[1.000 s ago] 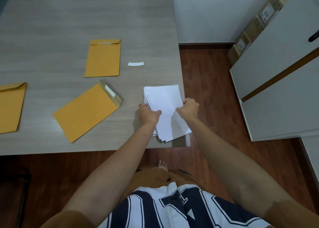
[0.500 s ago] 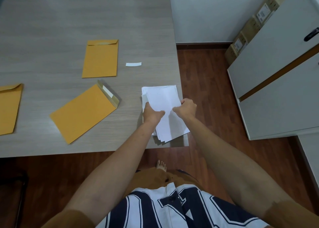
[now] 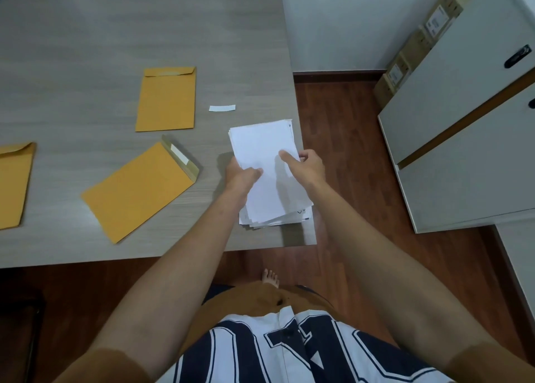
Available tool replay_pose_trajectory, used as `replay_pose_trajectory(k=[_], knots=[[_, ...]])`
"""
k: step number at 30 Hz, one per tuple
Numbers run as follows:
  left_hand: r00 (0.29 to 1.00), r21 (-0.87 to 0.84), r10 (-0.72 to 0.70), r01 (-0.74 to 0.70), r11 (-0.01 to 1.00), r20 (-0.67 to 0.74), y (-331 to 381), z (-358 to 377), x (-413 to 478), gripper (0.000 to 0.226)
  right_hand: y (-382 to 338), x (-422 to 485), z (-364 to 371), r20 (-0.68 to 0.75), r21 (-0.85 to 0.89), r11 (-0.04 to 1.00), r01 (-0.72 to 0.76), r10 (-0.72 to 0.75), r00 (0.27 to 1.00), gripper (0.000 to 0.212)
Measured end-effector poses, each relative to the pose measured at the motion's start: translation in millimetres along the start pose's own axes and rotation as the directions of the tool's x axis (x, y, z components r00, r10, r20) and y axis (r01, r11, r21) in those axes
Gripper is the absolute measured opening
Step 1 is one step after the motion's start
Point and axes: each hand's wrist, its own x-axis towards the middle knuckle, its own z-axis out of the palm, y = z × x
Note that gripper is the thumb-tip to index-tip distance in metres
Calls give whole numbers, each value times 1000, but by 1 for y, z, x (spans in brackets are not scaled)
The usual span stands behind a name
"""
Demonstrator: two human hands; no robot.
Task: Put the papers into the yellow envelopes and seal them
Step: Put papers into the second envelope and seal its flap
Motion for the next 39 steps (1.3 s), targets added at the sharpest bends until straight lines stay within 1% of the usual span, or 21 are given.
replay_pose_trajectory(k=[1, 3, 5, 7, 10, 13, 16, 18, 21, 22, 24, 26, 27, 31, 33, 35, 39], knots=[[1000, -12, 4, -3, 1000, 4, 4, -3, 2, 44, -4, 2, 2, 64, 13, 1000, 2, -2, 998, 51], [1000, -34, 6, -6, 999, -7, 12, -11, 4, 41, -11, 4, 7, 177, 50, 998, 33, -41, 983, 45], [1000, -101, 9, -8, 995, 6, 19, -21, 5, 37, -18, 3, 13, 231, 110, 992, 69, -93, 968, 39], [999, -183, 15, -6, 983, 44, 27, -33, 5, 35, -25, 2, 19, 268, 129, 986, 103, -135, 954, 37], [998, -230, 43, -33, 973, 41, 33, -52, 3, 39, -33, -1, 32, 343, 169, 979, 114, -167, 924, 43], [996, -266, 76, -84, 960, -39, 37, -69, 1, 41, -39, -4, 45, 428, 208, 973, 99, -181, 885, 49], [985, -384, 90, -141, 913, -148, 43, -88, 1, 41, -47, -9, 57, 493, 147, 986, 83, -146, 858, 50], [979, -489, 78, -162, 857, -187, 44, -104, 1, 43, -50, -10, 66, 498, 173, 984, 38, -121, 859, 48], [976, -615, 35, -163, 771, -216, 43, -130, 3, 49, -58, -15, 85, 453, 282, 957, -72, -67, 889, 41], [973, -643, 11, -159, 749, -229, 42, -140, 5, 50, -63, -18, 93, 463, 314, 943, -111, -50, 885, 38], [968, -677, -32, -151, 720, -249, 40, -157, 7, 50, -72, -26, 109, 543, 357, 911, -204, -25, 840, 34], [961, -694, -63, -148, 705, -268, 39, -175, 11, 51, -80, -36, 127, 633, 368, 887, -279, -19, 774, 38], [961, -705, -69, -148, 694, -269, 39, -182, 13, 51, -84, -39, 134, 658, 378, 875, -301, -25, 753, 42], [967, -769, -117, -102, 632, -225, 40, -212, 24, 48, -93, -52, 163, 683, 521, 759, -390, -96, 724, 40], [971, -786, -130, -80, 613, -200, 43, -222, 31, 47, -95, -58, 176, 699, 535, 748, -394, -130, 703, 35], [977, -793, -129, -57, 606, -169, 47, -231, 39, 46, -99, -63, 189, 694, 518, 780, -351, -144, 705, 32], [981, -784, -145, -13, 621, -131, 57, -249, 53, 46, -110, -69, 211, 614, 512, 812, -279, -119, 780, 39]])
